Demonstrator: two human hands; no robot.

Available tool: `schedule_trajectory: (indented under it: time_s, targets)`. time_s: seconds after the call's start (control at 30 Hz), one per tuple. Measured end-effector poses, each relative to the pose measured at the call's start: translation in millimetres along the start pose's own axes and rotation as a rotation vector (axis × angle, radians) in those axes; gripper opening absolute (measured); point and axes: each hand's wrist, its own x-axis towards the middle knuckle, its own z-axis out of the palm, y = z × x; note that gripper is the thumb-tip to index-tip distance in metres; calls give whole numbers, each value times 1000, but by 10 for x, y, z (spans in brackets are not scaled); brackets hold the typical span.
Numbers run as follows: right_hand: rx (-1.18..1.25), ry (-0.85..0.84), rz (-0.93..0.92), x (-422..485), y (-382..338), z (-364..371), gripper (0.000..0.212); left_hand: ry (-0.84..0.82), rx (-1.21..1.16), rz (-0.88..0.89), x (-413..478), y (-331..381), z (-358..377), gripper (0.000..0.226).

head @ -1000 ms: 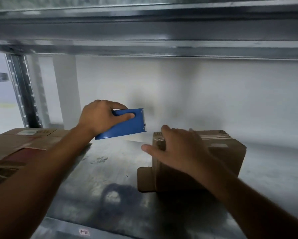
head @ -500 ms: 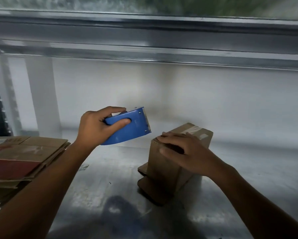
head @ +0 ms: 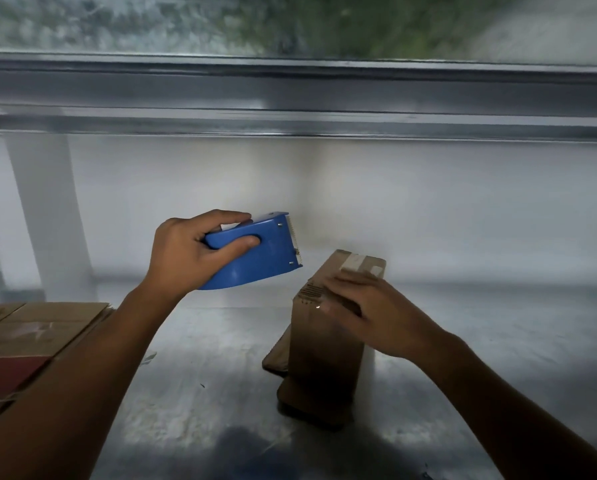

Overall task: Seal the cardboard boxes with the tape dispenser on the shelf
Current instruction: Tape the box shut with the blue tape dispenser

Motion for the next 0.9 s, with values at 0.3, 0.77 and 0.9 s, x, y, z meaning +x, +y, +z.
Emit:
schedule_trajectory:
  time_s: [0.3,0.77,0.9]
  targets:
    - [198,-4,-244,-63,73,22,56,-29,-55,-6,80,62,155,48]
    - [980,306,106,125,110,92,25,-237,-47,100,63,-115,149,69]
    - [836,176,133,411,142,-39,36,-298,-105,91,60,-138,113,60]
